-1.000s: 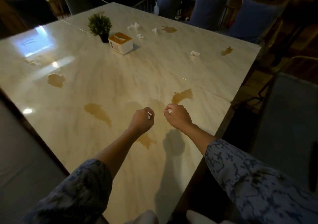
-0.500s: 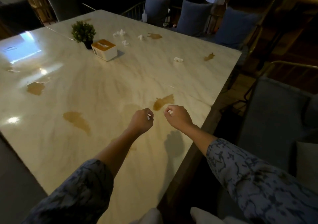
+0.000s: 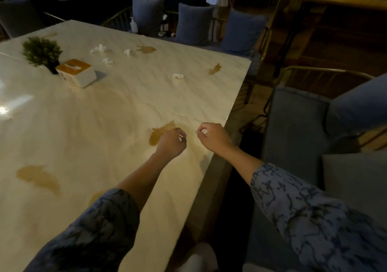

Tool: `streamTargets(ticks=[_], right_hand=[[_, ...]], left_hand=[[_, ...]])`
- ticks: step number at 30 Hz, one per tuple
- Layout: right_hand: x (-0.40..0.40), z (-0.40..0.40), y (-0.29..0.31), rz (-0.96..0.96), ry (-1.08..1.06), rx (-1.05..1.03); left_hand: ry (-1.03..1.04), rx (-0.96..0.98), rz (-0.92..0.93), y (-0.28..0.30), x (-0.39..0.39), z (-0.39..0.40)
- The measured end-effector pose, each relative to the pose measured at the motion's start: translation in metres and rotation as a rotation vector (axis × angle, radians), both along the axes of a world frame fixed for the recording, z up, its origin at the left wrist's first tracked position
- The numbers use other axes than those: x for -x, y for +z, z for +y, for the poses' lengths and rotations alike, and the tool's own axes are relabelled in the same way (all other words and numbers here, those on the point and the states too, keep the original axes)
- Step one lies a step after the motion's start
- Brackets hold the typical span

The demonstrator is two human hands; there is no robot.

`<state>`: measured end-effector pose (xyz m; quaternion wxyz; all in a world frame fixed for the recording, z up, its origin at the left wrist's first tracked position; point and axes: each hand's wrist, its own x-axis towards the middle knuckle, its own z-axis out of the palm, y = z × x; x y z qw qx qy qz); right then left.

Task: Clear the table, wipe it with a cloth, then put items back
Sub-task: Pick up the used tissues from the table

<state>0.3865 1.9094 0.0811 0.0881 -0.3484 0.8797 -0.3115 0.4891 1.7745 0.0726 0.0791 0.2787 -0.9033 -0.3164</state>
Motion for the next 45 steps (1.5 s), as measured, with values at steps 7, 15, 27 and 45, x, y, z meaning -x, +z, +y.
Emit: streamTargets(ticks=[7, 15, 27, 45], right_hand=[[0.075, -0.002, 0.008, 0.001, -0.051, -0.013], [0.155, -0.014, 0.026, 0.009, -0.08, -0.03], [0.242, -0.05, 0.034, 0.017, -0.09, 0.01], [0.48, -0.135, 0.022, -0.015, 0.29, -0.111]], left_hand=[[-0.045, 0.007, -0.041, 0.004, 0.081, 0.0], [-0.085, -0.023, -0.028, 0.029, 0.166, -0.023], [-0.06, -0.033, -0.009, 0.029, 0.248, -0.056], [0.401, -0.135, -0.062, 0.01, 0.44, -0.116]])
